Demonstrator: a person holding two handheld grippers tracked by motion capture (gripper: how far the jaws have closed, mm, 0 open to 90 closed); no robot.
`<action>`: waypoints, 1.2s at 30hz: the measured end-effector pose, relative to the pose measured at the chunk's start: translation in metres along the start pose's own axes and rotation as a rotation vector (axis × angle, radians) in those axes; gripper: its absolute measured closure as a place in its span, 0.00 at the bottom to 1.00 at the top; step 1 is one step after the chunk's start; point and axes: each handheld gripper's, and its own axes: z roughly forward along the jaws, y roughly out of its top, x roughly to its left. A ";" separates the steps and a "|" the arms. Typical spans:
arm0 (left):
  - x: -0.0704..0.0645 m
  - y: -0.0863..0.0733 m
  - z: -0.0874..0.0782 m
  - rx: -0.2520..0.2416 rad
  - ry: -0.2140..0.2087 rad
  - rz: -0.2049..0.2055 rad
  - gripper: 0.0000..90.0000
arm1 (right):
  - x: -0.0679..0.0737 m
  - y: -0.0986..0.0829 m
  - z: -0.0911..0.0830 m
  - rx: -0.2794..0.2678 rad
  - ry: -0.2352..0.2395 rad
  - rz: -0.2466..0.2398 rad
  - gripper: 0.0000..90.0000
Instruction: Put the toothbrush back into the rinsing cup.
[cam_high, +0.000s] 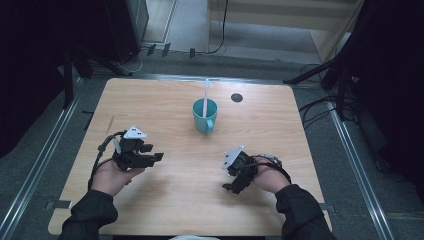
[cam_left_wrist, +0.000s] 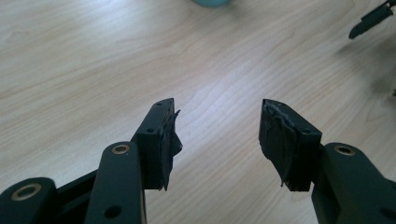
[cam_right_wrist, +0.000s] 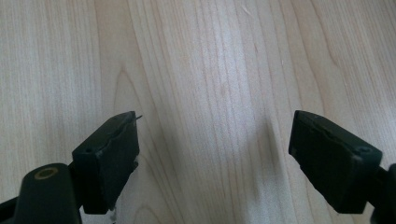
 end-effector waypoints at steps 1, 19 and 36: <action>0.001 -0.002 -0.001 0.006 -0.006 0.002 0.50 | 0.000 0.000 0.000 0.001 -0.001 0.001 0.18; 0.020 -0.016 0.001 0.039 -0.023 -0.064 0.45 | 0.002 -0.007 -0.002 0.003 -0.002 0.017 0.18; 0.022 -0.016 0.011 0.095 -0.031 -0.057 0.42 | 0.004 -0.011 -0.002 0.017 -0.004 0.015 0.18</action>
